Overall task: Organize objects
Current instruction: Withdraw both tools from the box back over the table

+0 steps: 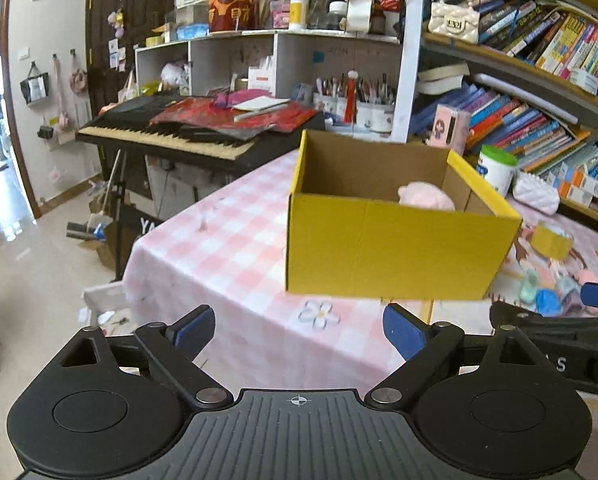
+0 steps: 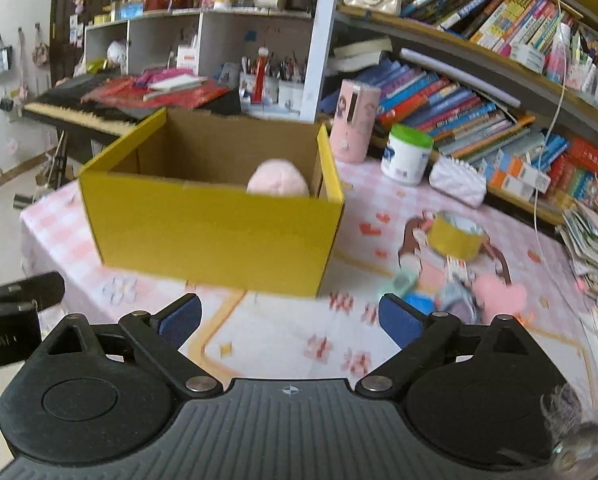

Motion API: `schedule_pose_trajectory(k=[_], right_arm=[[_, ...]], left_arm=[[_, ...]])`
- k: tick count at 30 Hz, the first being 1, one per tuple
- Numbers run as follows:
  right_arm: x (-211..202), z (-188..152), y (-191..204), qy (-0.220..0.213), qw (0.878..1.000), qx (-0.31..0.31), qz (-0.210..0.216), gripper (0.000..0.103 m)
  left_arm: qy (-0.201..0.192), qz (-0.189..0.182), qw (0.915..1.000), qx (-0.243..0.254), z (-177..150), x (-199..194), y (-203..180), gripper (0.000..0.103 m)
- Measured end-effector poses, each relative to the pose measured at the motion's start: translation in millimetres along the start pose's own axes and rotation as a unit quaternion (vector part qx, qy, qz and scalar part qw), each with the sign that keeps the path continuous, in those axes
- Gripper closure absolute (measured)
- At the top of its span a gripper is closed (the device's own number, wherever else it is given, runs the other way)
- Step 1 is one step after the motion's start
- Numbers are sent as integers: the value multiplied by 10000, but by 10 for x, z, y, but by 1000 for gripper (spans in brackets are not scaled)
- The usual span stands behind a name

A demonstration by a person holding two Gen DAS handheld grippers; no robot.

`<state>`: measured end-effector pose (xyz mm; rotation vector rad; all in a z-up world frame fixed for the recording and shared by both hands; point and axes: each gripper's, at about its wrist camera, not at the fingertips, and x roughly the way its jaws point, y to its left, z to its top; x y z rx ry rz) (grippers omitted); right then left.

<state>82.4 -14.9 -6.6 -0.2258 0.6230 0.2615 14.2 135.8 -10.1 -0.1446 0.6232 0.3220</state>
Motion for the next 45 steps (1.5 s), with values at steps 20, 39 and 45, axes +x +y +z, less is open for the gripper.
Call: schedule_pose_trajectory(k=[20, 39, 45], right_arm=[[-587, -659, -270, 265, 9959, 634, -594, 4], [-753, -880, -1011, 394, 9797, 1361, -1416, 4], [-643, -829, -1237, 445, 9788, 1388, -1440, 4]], left_arm=[[264, -597, 9949, 770, -401, -384, -315, 9], [159, -1412, 9798, 1408, -367, -350, -1062, 9], [208, -1453, 9783, 1459, -313, -250, -1298, 9]])
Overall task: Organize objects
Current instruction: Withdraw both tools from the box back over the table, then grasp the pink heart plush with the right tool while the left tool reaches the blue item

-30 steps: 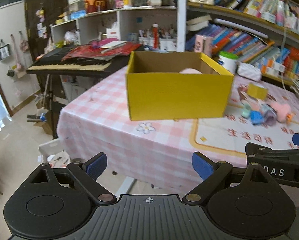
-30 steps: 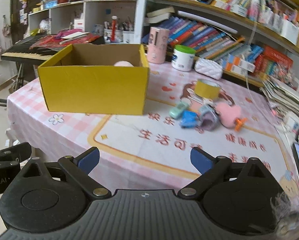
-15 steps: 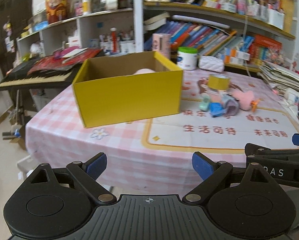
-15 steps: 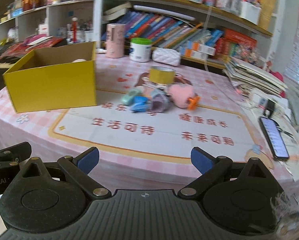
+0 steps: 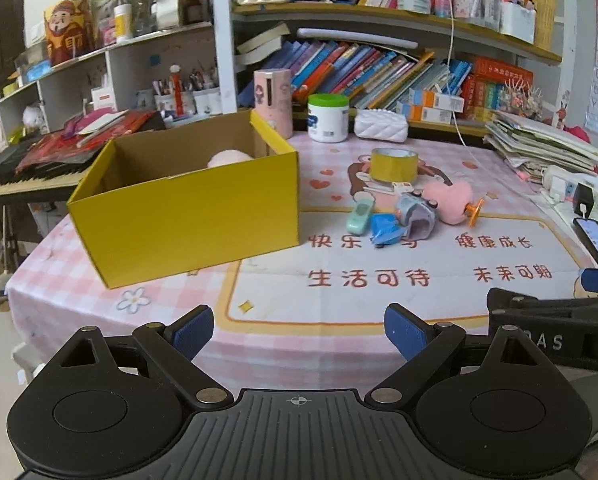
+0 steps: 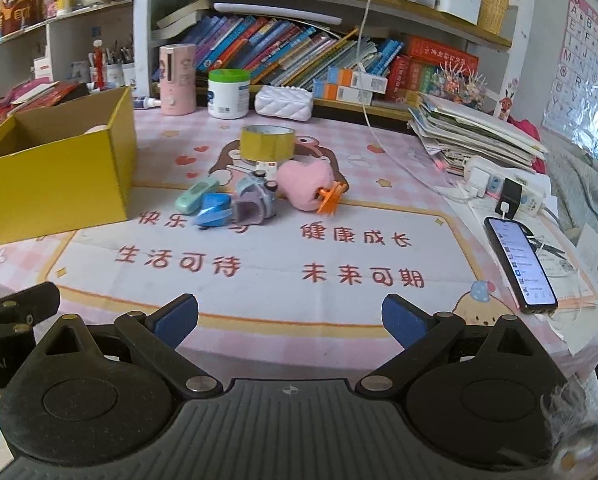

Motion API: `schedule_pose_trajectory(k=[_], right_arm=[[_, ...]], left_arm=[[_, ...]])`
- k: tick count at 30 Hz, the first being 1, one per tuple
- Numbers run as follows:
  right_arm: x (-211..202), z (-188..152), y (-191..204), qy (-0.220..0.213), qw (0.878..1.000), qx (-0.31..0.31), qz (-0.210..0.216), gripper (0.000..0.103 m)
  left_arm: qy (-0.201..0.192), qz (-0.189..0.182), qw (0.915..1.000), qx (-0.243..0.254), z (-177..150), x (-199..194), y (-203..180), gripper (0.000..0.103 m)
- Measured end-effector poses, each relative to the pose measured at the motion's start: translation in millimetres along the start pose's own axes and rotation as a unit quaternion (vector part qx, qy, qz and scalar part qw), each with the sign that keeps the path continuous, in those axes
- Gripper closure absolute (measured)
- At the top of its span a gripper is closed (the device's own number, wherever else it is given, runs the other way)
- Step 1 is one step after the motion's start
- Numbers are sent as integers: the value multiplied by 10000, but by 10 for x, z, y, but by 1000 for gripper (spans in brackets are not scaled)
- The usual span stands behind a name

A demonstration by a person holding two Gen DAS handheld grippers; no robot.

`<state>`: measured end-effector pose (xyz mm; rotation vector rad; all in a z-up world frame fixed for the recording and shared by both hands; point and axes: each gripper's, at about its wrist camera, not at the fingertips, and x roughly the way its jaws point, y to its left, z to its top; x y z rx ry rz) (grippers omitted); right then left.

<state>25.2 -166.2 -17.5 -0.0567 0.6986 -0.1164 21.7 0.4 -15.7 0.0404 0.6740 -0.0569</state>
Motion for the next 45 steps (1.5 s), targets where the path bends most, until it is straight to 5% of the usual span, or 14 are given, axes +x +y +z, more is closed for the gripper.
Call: schedule_pose_trajectory(k=[27, 37, 45], right_arm=[[1178, 837, -688, 92, 9975, -369, 601, 7], [1606, 1041, -748, 226, 9932, -361, 1083, 29], [1989, 1163, -762, 435, 9913, -255, 1217, 31]], left_arm=[[244, 463, 9971, -551, 577, 888, -664, 9], [231, 387, 9972, -602, 678, 1032, -840, 10], [263, 547, 9969, -510, 779, 1113, -885, 11]])
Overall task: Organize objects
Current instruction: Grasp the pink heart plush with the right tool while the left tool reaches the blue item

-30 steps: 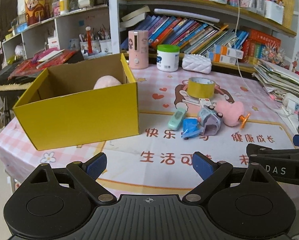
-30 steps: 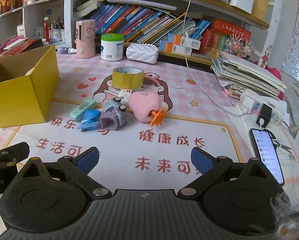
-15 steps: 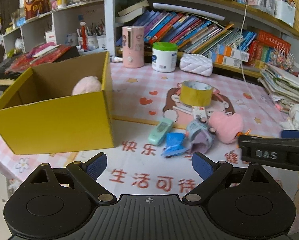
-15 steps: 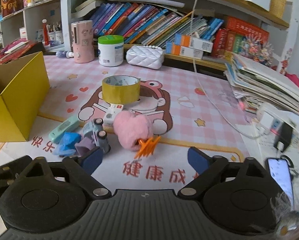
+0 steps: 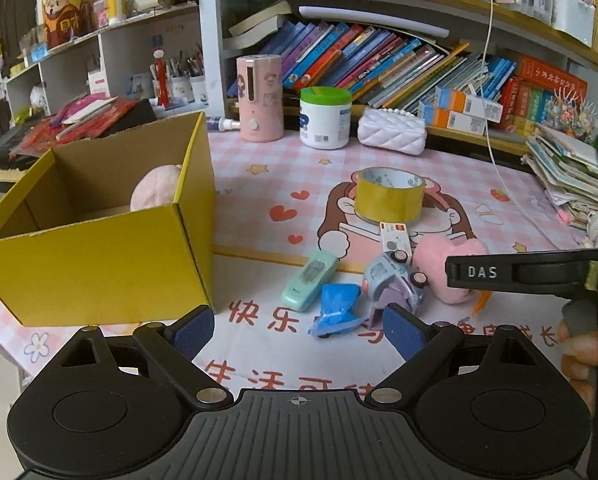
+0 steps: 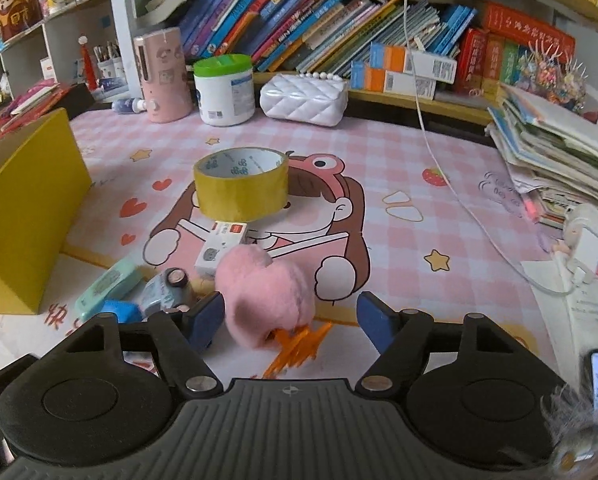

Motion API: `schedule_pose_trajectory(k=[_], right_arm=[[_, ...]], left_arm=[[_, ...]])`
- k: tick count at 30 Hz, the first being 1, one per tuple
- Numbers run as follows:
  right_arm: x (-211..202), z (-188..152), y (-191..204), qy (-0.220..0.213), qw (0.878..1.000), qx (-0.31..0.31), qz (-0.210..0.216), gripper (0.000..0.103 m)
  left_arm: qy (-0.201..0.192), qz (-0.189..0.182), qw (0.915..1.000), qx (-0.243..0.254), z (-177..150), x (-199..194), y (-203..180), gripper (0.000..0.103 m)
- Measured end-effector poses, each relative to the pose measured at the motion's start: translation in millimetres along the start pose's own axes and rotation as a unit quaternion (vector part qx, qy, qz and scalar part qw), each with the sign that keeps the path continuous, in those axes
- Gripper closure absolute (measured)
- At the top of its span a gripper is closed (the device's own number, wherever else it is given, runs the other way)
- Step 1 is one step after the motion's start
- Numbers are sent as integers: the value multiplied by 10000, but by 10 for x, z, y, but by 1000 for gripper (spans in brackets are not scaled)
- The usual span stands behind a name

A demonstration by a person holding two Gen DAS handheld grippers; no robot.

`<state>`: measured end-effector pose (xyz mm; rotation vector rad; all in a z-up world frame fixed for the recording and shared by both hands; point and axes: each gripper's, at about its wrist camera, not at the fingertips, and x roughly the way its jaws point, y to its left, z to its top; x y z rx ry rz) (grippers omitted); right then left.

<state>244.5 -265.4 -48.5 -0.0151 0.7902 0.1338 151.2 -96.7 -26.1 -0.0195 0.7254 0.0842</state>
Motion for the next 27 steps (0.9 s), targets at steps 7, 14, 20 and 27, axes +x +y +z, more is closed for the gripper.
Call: schedule_pose_trajectory(k=[7, 14, 20, 27], right_arm=[[303, 0, 26, 399, 9989, -122, 216, 44], [214, 61, -52, 244, 9982, 11, 541, 58], [-20, 80, -134, -168, 9984, -161, 523, 58], [-123, 56, -194, -259, 9977, -373, 502, 58]], left_arm=[[107, 14, 9998, 149, 50, 72, -42, 16], [407, -95, 9991, 90, 75, 267, -83, 49], [584, -191, 9981, 78, 110, 533, -187, 58], [967, -269, 9949, -136, 119, 842, -217, 64]])
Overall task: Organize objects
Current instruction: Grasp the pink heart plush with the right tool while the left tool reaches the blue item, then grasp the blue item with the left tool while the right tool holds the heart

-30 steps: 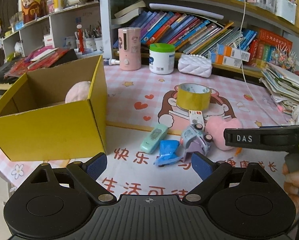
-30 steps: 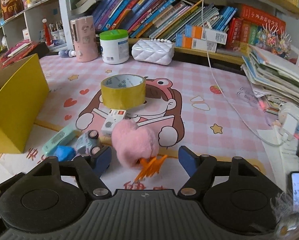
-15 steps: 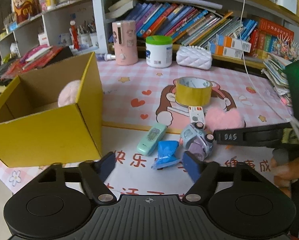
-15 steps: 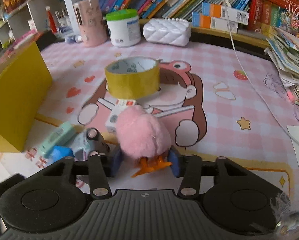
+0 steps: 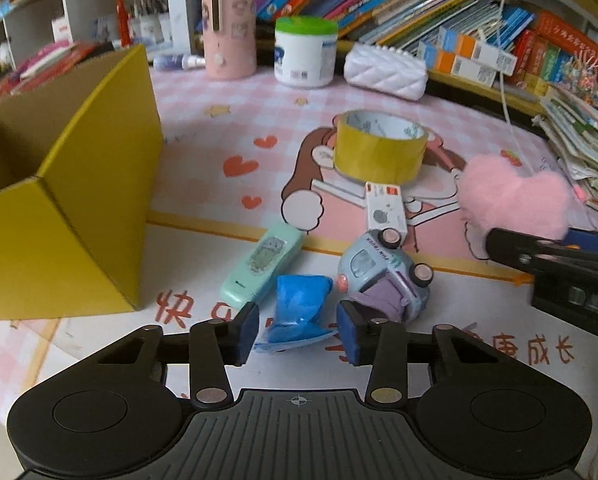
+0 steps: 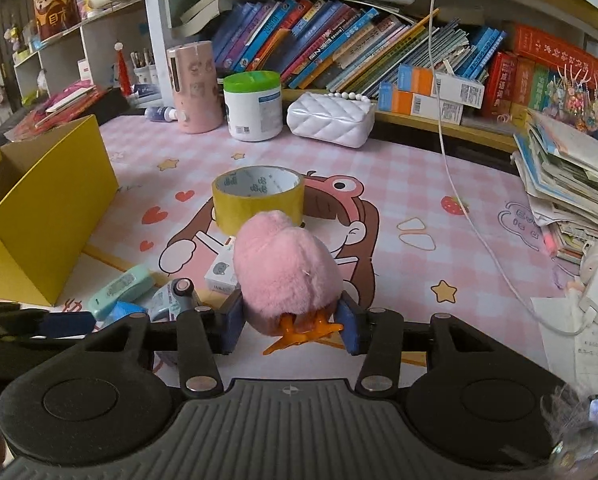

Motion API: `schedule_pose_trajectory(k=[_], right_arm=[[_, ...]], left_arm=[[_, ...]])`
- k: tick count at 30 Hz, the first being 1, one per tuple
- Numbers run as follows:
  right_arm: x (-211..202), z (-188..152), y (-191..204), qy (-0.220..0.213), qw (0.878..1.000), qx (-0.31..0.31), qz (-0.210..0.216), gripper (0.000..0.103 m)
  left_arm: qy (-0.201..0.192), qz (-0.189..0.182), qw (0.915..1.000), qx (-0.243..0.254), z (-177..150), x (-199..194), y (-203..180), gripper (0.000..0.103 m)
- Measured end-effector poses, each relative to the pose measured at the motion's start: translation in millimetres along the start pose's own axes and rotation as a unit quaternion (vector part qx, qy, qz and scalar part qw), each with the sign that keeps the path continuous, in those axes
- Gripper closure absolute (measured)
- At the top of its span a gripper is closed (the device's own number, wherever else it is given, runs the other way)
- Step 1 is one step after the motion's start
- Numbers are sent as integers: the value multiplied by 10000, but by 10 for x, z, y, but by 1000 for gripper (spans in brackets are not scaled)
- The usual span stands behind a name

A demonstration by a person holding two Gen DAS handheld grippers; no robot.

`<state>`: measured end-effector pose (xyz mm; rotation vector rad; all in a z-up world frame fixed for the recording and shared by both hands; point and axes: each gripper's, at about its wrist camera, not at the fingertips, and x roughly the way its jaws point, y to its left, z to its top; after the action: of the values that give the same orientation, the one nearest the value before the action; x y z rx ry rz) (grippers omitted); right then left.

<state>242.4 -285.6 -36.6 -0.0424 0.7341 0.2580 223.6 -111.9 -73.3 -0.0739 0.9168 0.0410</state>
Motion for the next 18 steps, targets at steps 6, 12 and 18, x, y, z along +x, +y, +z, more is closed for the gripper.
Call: schedule_pose_trajectory(k=[6, 12, 18], right_arm=[[-20, -11, -38, -11, 10000, -7, -46, 58], [-40, -23, -22, 18, 10000, -5, -66, 58], [-105, -15, 69, -50, 10000, -16, -82, 58]], left_arm=[[77, 59, 9999, 104, 4, 94, -41, 69], [-17, -201, 9998, 27, 0, -32, -49, 75], [-632, -352, 9973, 126, 13, -384, -66, 75]])
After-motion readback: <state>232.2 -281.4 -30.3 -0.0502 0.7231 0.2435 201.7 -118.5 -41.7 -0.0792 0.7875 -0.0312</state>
